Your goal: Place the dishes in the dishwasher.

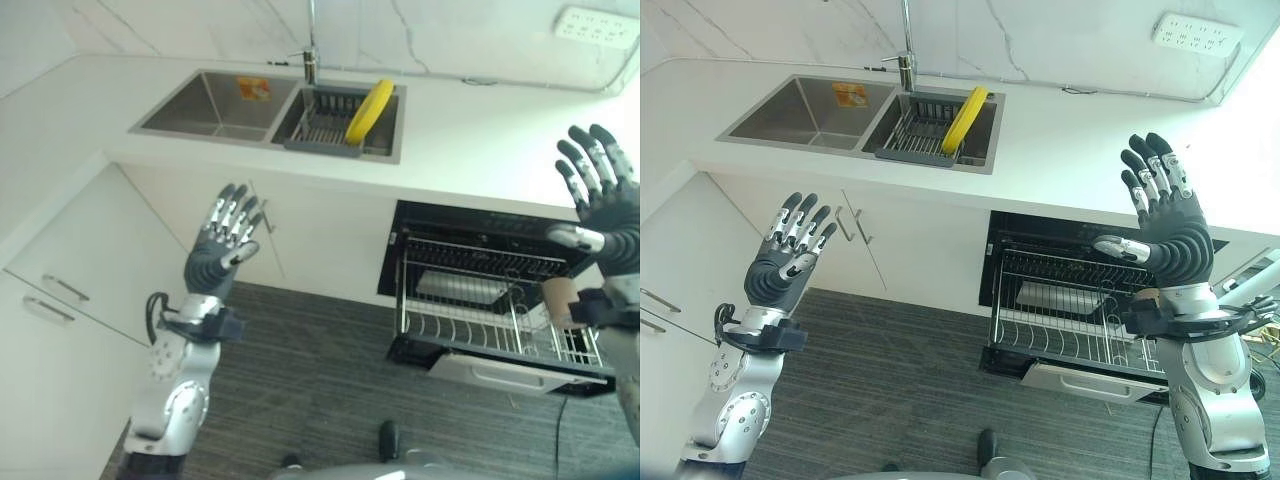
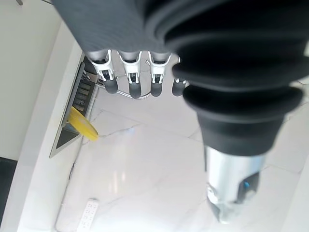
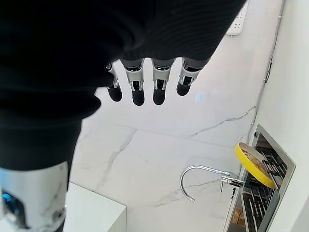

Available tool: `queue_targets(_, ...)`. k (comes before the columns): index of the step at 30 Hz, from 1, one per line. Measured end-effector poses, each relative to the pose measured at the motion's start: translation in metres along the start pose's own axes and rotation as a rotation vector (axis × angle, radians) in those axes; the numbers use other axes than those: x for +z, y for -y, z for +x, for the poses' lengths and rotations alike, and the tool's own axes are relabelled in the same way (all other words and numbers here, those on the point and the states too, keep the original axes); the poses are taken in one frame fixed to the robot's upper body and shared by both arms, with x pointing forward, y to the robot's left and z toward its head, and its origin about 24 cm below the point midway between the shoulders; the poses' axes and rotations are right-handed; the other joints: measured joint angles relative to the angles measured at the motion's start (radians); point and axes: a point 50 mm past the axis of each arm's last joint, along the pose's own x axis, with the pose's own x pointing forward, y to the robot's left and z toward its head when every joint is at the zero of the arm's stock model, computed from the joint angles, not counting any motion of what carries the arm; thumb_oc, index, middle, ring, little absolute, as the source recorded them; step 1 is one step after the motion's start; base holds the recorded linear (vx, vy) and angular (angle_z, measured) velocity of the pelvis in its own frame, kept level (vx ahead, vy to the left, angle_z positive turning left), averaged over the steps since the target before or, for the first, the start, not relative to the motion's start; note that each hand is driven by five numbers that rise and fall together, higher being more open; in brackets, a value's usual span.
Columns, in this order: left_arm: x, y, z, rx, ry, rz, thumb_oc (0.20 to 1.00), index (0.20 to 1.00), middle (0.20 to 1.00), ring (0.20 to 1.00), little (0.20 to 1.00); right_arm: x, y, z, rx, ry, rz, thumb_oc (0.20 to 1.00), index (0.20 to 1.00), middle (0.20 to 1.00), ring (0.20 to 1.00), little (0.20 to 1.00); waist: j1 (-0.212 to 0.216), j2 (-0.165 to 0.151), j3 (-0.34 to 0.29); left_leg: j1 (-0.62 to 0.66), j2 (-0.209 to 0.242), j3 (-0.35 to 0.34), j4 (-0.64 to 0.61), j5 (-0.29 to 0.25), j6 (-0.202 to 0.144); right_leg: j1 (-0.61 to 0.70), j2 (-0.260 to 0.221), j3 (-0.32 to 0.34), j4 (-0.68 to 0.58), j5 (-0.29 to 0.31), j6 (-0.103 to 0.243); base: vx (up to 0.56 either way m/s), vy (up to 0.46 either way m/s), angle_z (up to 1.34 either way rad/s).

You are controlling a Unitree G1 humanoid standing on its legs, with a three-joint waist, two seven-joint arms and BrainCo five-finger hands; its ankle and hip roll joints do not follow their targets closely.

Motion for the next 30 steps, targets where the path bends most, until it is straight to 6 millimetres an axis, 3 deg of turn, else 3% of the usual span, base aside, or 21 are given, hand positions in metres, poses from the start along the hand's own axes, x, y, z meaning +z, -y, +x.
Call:
queue_targets(5,0.006,-0.018,-0.004,0.137,0.069,0.144,1.0,1.0,1.0,1.0,1.0,-0.011,-0.016,-0.001,0.041,0.012,0.0,1.0,1.0,1.0,1.0,1.0,0.015,0.021,-0.003,-0.011,0.007,-0.029,0.028,-0.015,0.023,0.012,-0.003,-0.017,0.0,-0.008,-0.011,0.12,-0.129,0.11)
queue_targets(7,0.007,-0.02,-0.007,0.155,0.072,0.148,1.0,1.0,1.0,1.0,1.0,-0.015,-0.014,-0.003,0.049,-0.011,-0.005,1.0,1.0,1.0,1.0,1.0,0.042,0.037,-0.008,-0.037,0.0,-0.079,0.071,-0.025,0.038,0.018,-0.011,-0.027,0.0,-0.011,-0.011,0.1,0.04,0.18)
queue_targets(9,0.006,-0.024,-0.016,0.179,0.056,0.149,1.0,1.0,1.0,1.0,1.0,-0.018,-0.013,-0.004,0.05,-0.025,-0.004,1.0,1.0,1.0,1.0,1.0,0.06,0.048,-0.009,-0.054,-0.006,-0.132,0.101,-0.025,0.037,0.019,-0.026,-0.027,0.0,-0.021,-0.022,0.07,0.217,0.08)
queue_targets(10,0.002,-0.027,-0.022,0.194,0.025,0.151,1.0,1.0,1.0,1.0,1.0,-0.018,-0.012,-0.005,0.05,-0.025,-0.008,1.0,1.0,1.0,1.0,1.0,0.059,0.041,-0.002,-0.071,-0.005,-0.155,0.128,-0.045,0.012,0.022,-0.051,-0.029,0.0,-0.007,-0.039,0.05,0.447,0.13)
queue_targets(12,-0.002,-0.028,-0.024,0.193,0.007,0.151,1.0,1.0,1.0,1.0,1.0,-0.016,-0.008,-0.004,0.039,-0.016,-0.019,1.0,1.0,1.0,1.0,1.0,0.046,0.035,-0.002,-0.087,0.073,-0.127,0.138,-0.048,-0.027,0.028,-0.084,-0.045,-0.001,-0.011,-0.018,0.06,0.568,0.31)
queue_targets(13,-0.001,-0.027,-0.022,0.185,0.013,0.149,1.0,1.0,1.0,1.0,1.0,-0.014,-0.001,-0.005,0.025,-0.014,-0.043,1.0,1.0,1.0,1.0,1.0,0.019,0.038,-0.003,-0.085,0.183,-0.078,0.096,-0.032,-0.055,0.038,-0.1,-0.064,-0.002,-0.018,0.019,0.06,0.921,0.37)
queue_targets(14,-0.003,-0.026,-0.02,0.176,0.013,0.144,1.0,1.0,1.0,1.0,1.0,-0.009,0.007,-0.006,0.012,-0.002,-0.074,1.0,1.0,1.0,1.0,1.0,-0.002,0.037,-0.004,-0.084,0.251,-0.062,0.056,-0.017,-0.078,0.032,-0.139,-0.054,0.001,-0.003,0.062,0.03,0.958,0.26)
queue_targets(17,-0.01,-0.024,-0.011,0.148,0.005,0.134,1.0,1.0,1.0,1.0,1.0,0.005,0.013,0.004,0.114,0.0,-0.193,1.0,1.0,1.0,1.0,1.0,-0.004,0.044,-0.006,-0.102,0.205,-0.11,0.095,-0.016,-0.07,-0.006,-0.247,-0.007,0.043,0.02,0.157,0.02,0.747,-0.18)
queue_targets(18,-0.006,-0.024,-0.007,0.124,0.019,0.15,1.0,1.0,1.0,1.0,1.0,0.005,0.01,0.006,0.11,0.02,-0.172,1.0,1.0,1.0,1.0,1.0,0.006,0.019,-0.001,-0.107,0.164,-0.107,0.134,0.01,-0.161,-0.003,-0.298,0.008,0.043,0.033,0.187,0.09,0.729,-0.15)
queue_targets(19,0.0,-0.026,-0.003,0.098,0.019,0.191,1.0,1.0,1.0,1.0,1.0,-0.005,0.002,-0.001,0.078,0.006,-0.094,1.0,1.0,1.0,1.0,1.0,0.004,-0.074,-0.002,-0.132,0.074,-0.109,0.199,-0.039,-0.122,0.004,-0.383,0.021,0.049,0.058,0.155,0.11,0.727,0.13)
queue_targets(20,0.005,-0.027,0.001,0.071,0.022,0.218,1.0,1.0,1.0,1.0,1.0,-0.008,0.0,-0.005,0.062,-0.004,-0.068,1.0,1.0,1.0,1.0,1.0,0.008,-0.114,0.007,-0.177,0.044,-0.121,0.292,-0.095,-0.096,-0.005,-0.418,0.028,0.064,0.117,0.122,0.1,0.648,0.41)
queue_targets(21,0.008,-0.027,0.003,0.042,0.017,0.242,1.0,1.0,1.0,1.0,1.0,-0.005,0.001,-0.012,0.024,0.002,-0.053,1.0,1.0,1.0,1.0,1.0,0.018,-0.12,0.012,-0.237,0.025,-0.139,0.404,-0.157,-0.051,-0.02,-0.437,0.042,0.083,0.195,0.05,0.08,0.509,0.35)
queue_targets(22,0.008,-0.03,0.003,0.033,-0.004,0.258,1.0,1.0,1.0,1.0,1.0,-0.004,0.0,-0.02,-0.014,0.01,-0.024,1.0,1.0,1.0,1.0,1.0,0.027,-0.122,0.013,-0.246,-0.004,-0.134,0.425,-0.178,-0.019,-0.045,-0.46,0.047,0.103,0.293,-0.003,0.08,0.46,0.14)
queue_targets(23,0.009,-0.034,-0.001,0.046,-0.017,0.265,1.0,1.0,1.0,1.0,1.0,-0.005,-0.003,-0.022,-0.027,0.013,0.009,1.0,1.0,1.0,1.0,1.0,0.037,-0.113,0.017,-0.231,-0.023,-0.112,0.418,-0.187,0.009,-0.083,-0.477,0.043,0.133,0.392,-0.019,0.09,0.419,-0.08)
queue_targets(24,0.011,-0.038,-0.004,0.057,-0.019,0.273,1.0,1.0,1.0,1.0,1.0,-0.008,-0.006,-0.026,-0.041,0.004,0.038,1.0,1.0,1.0,1.0,1.0,0.053,-0.114,0.016,-0.201,-0.039,-0.093,0.383,-0.181,0.044,-0.111,-0.476,0.007,0.197,0.393,-0.013,0.09,0.458,-0.35)
queue_targets(25,0.013,-0.043,-0.008,0.074,-0.024,0.283,1.0,1.0,1.0,1.0,1.0,-0.011,-0.009,-0.029,-0.04,-0.01,0.056,1.0,1.0,1.0,1.0,1.0,0.073,-0.118,0.014,-0.161,-0.057,-0.065,0.335,-0.157,0.05,-0.122,-0.467,-0.069,0.231,0.383,-0.003,0.06,0.395,-0.47)
queue_targets(26,0.012,-0.047,-0.014,0.095,-0.047,0.287,1.0,1.0,1.0,1.0,1.0,-0.013,-0.013,-0.028,-0.022,-0.018,0.064,1.0,1.0,1.0,1.0,1.0,0.08,-0.111,0.016,-0.123,-0.074,-0.044,0.284,-0.144,0.073,-0.125,-0.434,-0.104,0.278,0.324,0.029,0.04,0.362,-0.47)
queue_targets(27,0.009,-0.048,-0.017,0.108,-0.067,0.28,1.0,1.0,1.0,1.0,1.0,-0.014,-0.015,-0.028,-0.008,-0.027,0.067,1.0,1.0,1.0,1.0,1.0,0.079,-0.091,0.014,-0.092,-0.069,-0.044,0.231,-0.125,0.089,-0.147,-0.361,-0.096,0.385,0.135,0.058,0.01,0.229,-0.26)
queue_targets(28,0.006,-0.047,-0.017,0.102,-0.082,0.272,1.0,1.0,1.0,1.0,1.0,-0.015,-0.018,-0.026,0.015,-0.032,0.067,1.0,1.0,1.0,1.0,1.0,0.071,-0.076,0.012,-0.057,-0.073,-0.038,0.152,-0.082,0.104,-0.162,-0.272,-0.081,0.486,-0.013,0.063,0.02,0.218,0.0)
queue_targets(30,-0.002,-0.037,-0.012,0.063,-0.102,0.256,1.0,1.0,1.0,1.0,1.0,-0.01,-0.019,-0.015,0.047,0.0,0.039,1.0,1.0,1.0,1.0,1.0,0.051,-0.066,0.012,-0.04,-0.095,-0.031,0.091,-0.054,0.114,-0.162,-0.138,-0.113,0.497,-0.13,0.051,0.01,0.127,-0.01)
